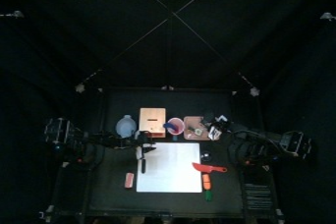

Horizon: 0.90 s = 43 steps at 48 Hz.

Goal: Place sushi on board then cut the sushi with the knife then place the pieces on the plate
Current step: Place the 4 sushi pieces on the plate

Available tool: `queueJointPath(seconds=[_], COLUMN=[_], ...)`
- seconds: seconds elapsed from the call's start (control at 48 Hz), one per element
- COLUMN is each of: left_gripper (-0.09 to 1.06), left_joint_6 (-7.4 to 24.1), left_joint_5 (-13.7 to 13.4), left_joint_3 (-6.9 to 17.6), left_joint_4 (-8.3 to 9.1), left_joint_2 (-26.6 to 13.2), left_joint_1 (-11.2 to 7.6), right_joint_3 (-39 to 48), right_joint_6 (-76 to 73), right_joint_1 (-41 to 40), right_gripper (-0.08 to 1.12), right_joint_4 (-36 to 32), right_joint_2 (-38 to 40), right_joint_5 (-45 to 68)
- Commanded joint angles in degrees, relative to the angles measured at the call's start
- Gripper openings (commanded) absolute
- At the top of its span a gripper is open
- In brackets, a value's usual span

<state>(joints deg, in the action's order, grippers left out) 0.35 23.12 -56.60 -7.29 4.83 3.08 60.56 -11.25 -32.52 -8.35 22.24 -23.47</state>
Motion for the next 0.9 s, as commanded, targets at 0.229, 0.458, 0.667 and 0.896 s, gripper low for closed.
queueJointPath(seconds=[0.229,0.458,0.667,0.896], left_gripper=[0.72,0.72,0.72,0.72], left_joint_6=[0.00,-0.09,-0.09,0.09], left_joint_5=[0.18,0.18,0.18,0.18], left_joint_3=[1.23,1.49,1.58,1.76], left_joint_4=[0.00,0.00,0.09,0.44], left_joint_2=[0.18,0.26,0.44,0.70], left_joint_1=[0.35,0.18,0.18,0.44], right_joint_3=[0.00,-2.29,-3.08,-2.72], right_joint_6=[0.09,0.09,0.70,-0.09], right_joint_1=[-1.49,-1.05,7.38,18.63], right_gripper=[0.86,0.90,0.90,0.90], right_joint_4=[0.62,-0.44,-0.88,-3.25], right_joint_2=[-2.46,2.99,8.70,10.11], right_joint_5=[2.72,-1.23,-1.32,2.55])
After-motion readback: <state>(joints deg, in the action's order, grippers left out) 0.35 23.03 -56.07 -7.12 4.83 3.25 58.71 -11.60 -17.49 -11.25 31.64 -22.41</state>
